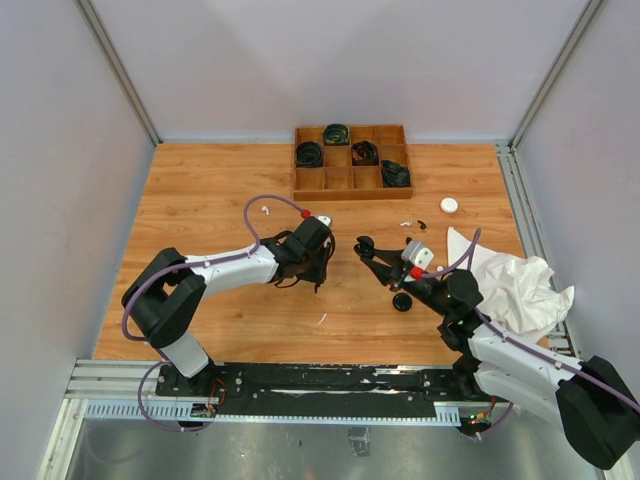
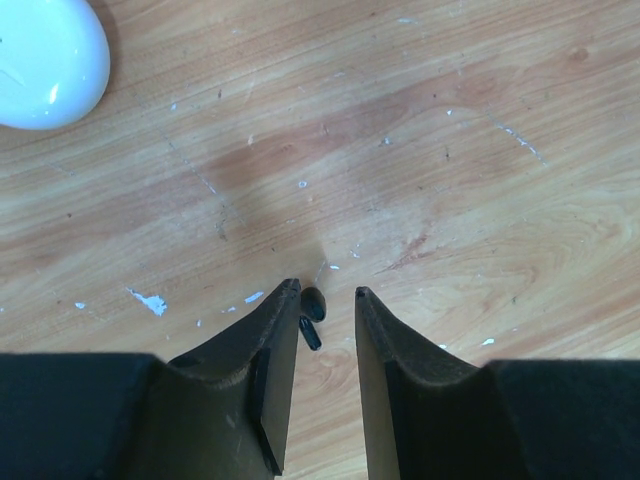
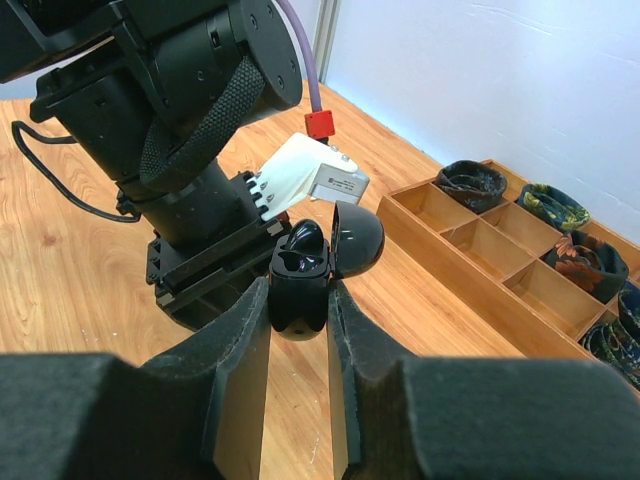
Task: Insert the wireless bluetooth earbuds into the charging case
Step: Pick up the earbud from the center of the board.
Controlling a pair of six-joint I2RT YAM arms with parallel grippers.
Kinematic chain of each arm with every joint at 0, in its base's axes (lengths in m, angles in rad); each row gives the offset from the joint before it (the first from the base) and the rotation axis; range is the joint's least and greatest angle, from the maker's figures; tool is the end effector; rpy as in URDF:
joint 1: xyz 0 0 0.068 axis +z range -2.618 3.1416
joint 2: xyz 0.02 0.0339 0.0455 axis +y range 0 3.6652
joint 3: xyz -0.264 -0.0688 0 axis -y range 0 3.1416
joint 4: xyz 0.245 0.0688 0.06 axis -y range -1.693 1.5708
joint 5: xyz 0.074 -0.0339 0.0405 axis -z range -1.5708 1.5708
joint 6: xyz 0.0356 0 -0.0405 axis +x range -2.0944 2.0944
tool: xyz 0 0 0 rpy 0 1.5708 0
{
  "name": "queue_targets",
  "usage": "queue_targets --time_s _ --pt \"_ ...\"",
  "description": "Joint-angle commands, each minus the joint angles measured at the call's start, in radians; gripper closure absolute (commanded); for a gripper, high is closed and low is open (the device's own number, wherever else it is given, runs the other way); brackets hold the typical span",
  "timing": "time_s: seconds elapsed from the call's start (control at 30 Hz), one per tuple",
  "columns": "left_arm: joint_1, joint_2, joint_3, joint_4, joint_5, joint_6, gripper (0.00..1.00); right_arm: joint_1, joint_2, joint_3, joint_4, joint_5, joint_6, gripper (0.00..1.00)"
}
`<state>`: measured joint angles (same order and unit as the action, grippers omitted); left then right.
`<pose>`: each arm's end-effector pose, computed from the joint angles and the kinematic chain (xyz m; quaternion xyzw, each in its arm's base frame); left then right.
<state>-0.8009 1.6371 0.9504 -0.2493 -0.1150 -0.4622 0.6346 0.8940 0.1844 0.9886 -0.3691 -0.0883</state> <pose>0.2325 -0.2340 0.1799 0.1422 0.9379 -0.1399 0.2837 0.1395 0.1186 0.2347 -0.3463 0.5016 0.3181 0.7261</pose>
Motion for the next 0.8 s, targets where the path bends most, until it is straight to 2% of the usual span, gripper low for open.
queue_targets --time_s 0.0,0.53,0.77 --pt "-0.008 0.009 0.012 -0.042 -0.03 -0.028 0.66 0.029 -0.029 0.027 -0.009 0.019 -0.021 0.96" --pt "-0.038 0.092 0.048 -0.091 -0.07 -0.026 0.66 0.029 -0.056 0.018 -0.028 0.041 -0.021 0.96" --pt "-0.046 0.087 0.04 -0.123 -0.086 -0.029 0.71 0.029 -0.067 0.018 -0.031 0.042 -0.021 0.96"
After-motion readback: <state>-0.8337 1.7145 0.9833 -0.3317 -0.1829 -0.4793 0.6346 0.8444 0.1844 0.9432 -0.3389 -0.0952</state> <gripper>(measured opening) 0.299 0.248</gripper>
